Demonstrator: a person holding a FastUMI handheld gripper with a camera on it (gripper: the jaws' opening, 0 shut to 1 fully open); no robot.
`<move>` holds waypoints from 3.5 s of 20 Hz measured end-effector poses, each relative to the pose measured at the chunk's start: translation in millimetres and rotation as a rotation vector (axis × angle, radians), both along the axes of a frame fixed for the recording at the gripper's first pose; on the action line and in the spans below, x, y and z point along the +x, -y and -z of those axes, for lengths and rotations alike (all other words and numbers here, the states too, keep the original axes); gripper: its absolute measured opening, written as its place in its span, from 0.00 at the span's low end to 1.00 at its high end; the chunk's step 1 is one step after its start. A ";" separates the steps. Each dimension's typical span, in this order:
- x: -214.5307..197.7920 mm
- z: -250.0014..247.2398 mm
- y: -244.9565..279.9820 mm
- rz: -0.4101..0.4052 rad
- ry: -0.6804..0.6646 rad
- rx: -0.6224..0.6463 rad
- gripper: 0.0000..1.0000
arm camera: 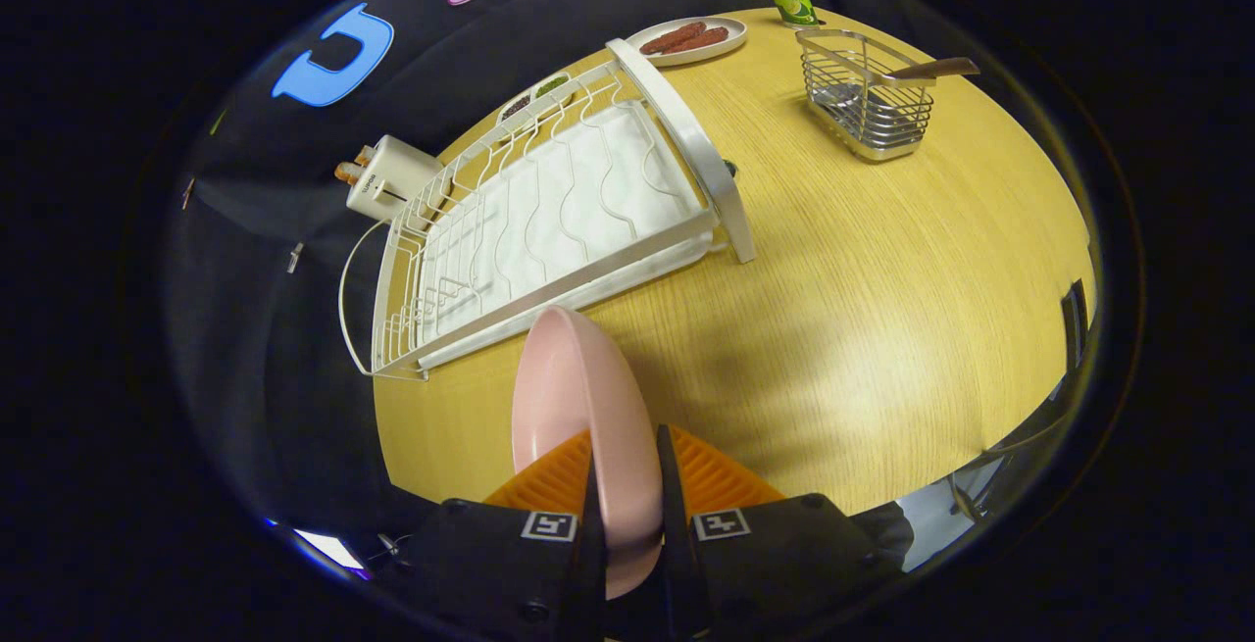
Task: Take the plate from the dish rack, then take the spoon from the basket and place it into the plate.
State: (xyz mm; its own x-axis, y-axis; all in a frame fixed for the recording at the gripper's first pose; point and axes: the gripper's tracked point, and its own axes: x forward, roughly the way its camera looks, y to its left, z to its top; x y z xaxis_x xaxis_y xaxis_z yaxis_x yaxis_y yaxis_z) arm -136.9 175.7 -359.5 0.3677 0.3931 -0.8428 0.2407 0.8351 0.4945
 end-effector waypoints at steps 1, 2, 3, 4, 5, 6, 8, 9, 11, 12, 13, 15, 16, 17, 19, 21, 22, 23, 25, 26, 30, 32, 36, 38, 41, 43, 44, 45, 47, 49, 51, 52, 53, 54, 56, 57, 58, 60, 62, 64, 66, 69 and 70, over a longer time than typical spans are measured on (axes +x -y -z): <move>0.2 3.5 5.7 -0.001 -0.001 -0.031 0.30; 0.6 5.3 13.6 -0.006 0.002 -0.064 0.31; 2.2 6.7 21.2 -0.007 0.008 -0.086 0.31; 3.7 5.9 26.3 -0.002 0.012 -0.093 0.33; 5.5 4.8 31.2 0.008 0.012 -0.092 0.33; 6.6 2.7 36.0 0.013 0.016 -0.097 0.33; 9.2 -4.8 52.2 -0.012 0.051 -0.136 0.33; 11.5 -11.8 62.7 -0.033 0.080 -0.163 0.33; 20.1 -31.8 80.5 -0.076 0.166 -0.209 0.33; 26.6 -45.9 88.6 -0.092 0.218 -0.223 0.33; 34.9 -61.5 97.6 -0.104 0.274 -0.241 0.33; 59.1 -95.7 121.4 -0.119 0.395 -0.293 0.33; 74.1 -111.8 136.8 -0.125 0.458 -0.333 0.33; 89.4 -124.8 153.8 -0.129 0.512 -0.382 0.32; 112.8 -135.5 189.8 -0.135 0.561 -0.484 0.33; 129.9 -134.7 225.0 -0.125 0.564 -0.570 0.31; 134.1 -130.4 241.6 -0.126 0.557 -0.610 0.31; 137.4 -124.0 254.9 -0.131 0.543 -0.638 0.29; 142.9 -106.7 271.6 -0.146 0.519 -0.659 0.28; 144.3 -94.5 275.8 -0.157 0.497 -0.653 0.32; 144.5 -57.2 286.9 -0.166 0.430 -0.607 0.33; 145.1 -46.3 290.2 -0.168 0.411 -0.591 0.33; 139.9 -33.1 285.6 -0.200 0.400 -0.547 0.33; 139.9 -32.4 281.8 -0.202 0.404 -0.520 0.30; 137.3 -34.4 261.8 -0.200 0.380 -0.410 0.19; 139.2 -35.0 262.1 -0.211 0.383 -0.413 0.13; 138.7 -37.1 261.6 -0.214 0.376 -0.420 0.11; 138.9 -40.9 260.0 -0.216 0.375 -0.423 0.10; 140.3 -49.3 259.1 -0.224 0.376 -0.433 0.10; 143.7 -59.4 263.9 -0.228 0.378 -0.458 0.10; 147.6 -71.2 267.9 -0.220 0.383 -0.477 0.10; 148.9 -78.8 269.0 -0.209 0.383 -0.476 0.10; 149.4 -87.9 269.0 -0.196 0.388 -0.471 0.10; 149.1 -97.3 269.0 -0.185 0.393 -0.466 0.10; 146.9 -121.9 267.1 -0.169 0.420 -0.456 0.10; 144.6 -136.6 264.3 -0.170 0.441 -0.452 0.10; 140.4 -150.8 259.8 -0.173 0.462 -0.448 0.10; 131.6 -182.2 245.3 -0.182 0.510 -0.425 0.10; 120.7 -208.6 220.1 -0.197 0.555 -0.380 0.10; 106.1 -228.8 188.4 -0.230 0.584 -0.321 0.10; 91.1 -240.5 149.8 -0.271 0.597 -0.245 0.10; 70.8 -241.1 94.9 -0.344 0.601 -0.162 0.10; 62.2 -236.9 78.2 -0.375 0.598 -0.143 0.10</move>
State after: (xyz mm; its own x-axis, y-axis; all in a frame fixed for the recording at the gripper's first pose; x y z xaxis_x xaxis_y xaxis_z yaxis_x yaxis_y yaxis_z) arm -74.7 97.5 -122.5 0.6440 0.4844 -0.5921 -0.3529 0.8748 0.3318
